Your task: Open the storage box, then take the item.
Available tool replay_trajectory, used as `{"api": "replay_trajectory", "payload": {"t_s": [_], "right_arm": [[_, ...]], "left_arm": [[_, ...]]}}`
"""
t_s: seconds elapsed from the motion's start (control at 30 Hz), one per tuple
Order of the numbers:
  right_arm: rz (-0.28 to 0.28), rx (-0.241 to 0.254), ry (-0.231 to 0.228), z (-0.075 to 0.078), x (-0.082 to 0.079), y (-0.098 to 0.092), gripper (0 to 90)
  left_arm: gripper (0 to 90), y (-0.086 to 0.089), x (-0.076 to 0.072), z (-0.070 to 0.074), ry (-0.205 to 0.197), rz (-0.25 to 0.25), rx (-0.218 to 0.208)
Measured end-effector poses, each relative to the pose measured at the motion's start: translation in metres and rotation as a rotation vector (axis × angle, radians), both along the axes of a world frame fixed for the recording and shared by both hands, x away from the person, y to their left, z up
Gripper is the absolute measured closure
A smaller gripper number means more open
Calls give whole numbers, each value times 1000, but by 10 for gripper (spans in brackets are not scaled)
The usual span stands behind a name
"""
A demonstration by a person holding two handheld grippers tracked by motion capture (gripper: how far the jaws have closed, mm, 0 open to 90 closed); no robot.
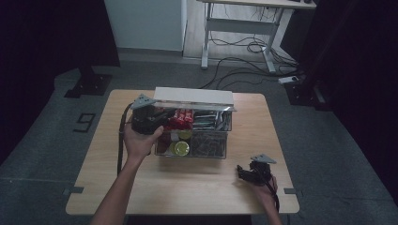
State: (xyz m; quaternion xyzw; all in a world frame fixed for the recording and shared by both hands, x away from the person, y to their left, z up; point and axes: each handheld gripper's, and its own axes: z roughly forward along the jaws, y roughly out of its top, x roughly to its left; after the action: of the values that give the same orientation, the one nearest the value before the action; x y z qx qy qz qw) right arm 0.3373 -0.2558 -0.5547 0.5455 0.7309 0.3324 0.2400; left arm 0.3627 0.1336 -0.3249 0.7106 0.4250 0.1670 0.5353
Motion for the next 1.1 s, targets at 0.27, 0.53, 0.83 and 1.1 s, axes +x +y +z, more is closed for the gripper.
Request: {"api": "replay_trajectory", "payload": {"t_s": [0.27,0.53,0.83,1.1], "right_arm": [[-2,0,-1,0,0,0,214],[-10,19,-4,0,-1,-2,240],[-16,61,-72,14,-8,-6,284],[1,104,-121,40,-16,-5,312]], "left_arm": [[900,0,2,1,-1,3,2],[900,-3,3,3,-8,-3,11],[900,-4,2,4,-14,-15,16],[900,-4,4,2,-10,-9,10]]}}
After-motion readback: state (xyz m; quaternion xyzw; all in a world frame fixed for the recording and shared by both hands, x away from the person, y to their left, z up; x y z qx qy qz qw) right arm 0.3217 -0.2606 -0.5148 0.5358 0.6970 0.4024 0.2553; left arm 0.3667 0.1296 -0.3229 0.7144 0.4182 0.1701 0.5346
